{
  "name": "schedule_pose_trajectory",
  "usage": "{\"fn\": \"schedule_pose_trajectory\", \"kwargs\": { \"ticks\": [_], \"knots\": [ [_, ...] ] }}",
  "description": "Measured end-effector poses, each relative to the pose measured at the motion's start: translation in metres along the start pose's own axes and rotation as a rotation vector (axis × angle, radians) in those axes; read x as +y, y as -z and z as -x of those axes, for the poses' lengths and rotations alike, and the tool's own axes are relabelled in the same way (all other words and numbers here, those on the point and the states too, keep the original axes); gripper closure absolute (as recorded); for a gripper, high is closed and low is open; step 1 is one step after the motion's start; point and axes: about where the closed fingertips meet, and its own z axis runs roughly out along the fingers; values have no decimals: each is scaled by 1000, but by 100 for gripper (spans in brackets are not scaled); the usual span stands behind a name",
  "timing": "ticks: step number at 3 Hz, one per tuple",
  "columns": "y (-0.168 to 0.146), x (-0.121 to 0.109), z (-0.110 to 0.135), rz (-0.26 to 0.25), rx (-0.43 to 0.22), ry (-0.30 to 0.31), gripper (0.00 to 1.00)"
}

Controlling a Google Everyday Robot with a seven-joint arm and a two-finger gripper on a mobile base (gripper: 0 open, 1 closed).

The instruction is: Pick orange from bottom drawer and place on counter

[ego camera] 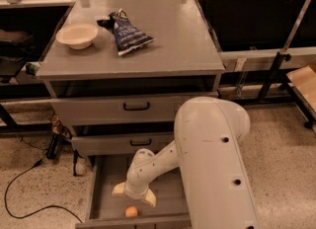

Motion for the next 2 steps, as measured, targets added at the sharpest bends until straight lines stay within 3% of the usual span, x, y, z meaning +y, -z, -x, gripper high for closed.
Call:
{"fn": "schedule_pose_trajectory", "kwargs": {
  "ticks": [1,2],
  "knots": [
    [-12,13,-3,40,-5,-2,0],
    [-48,-3,4,143,-76,50,0]
  ]
}}
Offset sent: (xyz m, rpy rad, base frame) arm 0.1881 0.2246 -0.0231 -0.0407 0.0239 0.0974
